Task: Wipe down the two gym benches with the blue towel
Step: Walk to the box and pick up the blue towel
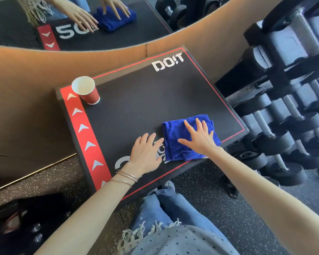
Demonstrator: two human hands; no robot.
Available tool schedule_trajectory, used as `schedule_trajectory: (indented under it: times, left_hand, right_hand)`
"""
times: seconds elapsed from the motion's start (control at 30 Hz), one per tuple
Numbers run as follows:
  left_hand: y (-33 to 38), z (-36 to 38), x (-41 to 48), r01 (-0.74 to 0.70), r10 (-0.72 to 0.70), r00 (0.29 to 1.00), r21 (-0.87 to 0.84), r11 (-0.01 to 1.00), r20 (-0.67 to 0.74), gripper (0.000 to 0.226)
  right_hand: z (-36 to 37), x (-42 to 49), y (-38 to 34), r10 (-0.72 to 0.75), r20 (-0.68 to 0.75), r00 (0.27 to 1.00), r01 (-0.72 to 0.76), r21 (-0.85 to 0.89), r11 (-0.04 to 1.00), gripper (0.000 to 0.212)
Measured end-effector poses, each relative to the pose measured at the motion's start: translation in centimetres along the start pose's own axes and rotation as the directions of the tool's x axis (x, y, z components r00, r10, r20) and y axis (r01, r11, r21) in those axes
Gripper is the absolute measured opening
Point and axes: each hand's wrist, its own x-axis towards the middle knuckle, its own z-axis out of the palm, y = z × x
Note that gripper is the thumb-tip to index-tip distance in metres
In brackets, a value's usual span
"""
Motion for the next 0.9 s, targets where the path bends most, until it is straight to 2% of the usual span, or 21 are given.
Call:
schedule_trajectory:
  times: [0.07,0.13,0.3,0.4,0.5,0.67,0.9]
  left_hand:
    - [0.0,-0.2,-0.1,0.001,-0.001,1.0,0.0,1.0,0.003,0.065]
    - [-0.4,-0.3,0.0,0.014,-0.014,1.0,-0.003,1.0,-0.001,0.064]
    - [-1.1,-0.4,0.4,0.029,-0.031,0.999,0.069,0.997,0.033,0.065]
    - [-0.8,0.0,0.7,0.019,-0.02,1.0,0.091,0.996,0.009,0.068]
    - [-0.1,-0.1,1.3,-0.003,0.002,1.0,0.055,0.998,0.014,0.068]
    - [0.5,-0.5,2.0,-0.127,0.124,0.992,0.084,0.988,0.039,0.064]
    - [-1.6,-1.0,2.4,-0.396,0.389,0.918,0.18,0.9,0.077,0.061]
  right_hand:
    - [1.2,0.7,-1.0,0.019,0.004,1.0,-0.019,-0.026,0.999,0.09]
    - [2.5,0.3,-1.2,0.016,-0.076,0.997,-0.02,-0.053,0.998,0.09]
    - [4.9,-2.4,1.1,-0.152,-0.179,0.972,0.124,-0.158,0.98,0.081]
    - [4.5,-1.6,0.9,-0.113,-0.125,0.986,0.091,-0.163,0.982,0.083]
    - [4.8,-1.5,0.5,-0.101,-0.221,0.97,0.073,-0.131,0.989,0.069]
    - [5.8,-2.7,-0.5,-0.068,-0.45,0.89,0.018,-0.115,0.993,0.041]
    - [7.0,-4.6,-1.1,-0.018,-0.575,0.818,-0.112,-0.189,0.976,0.035]
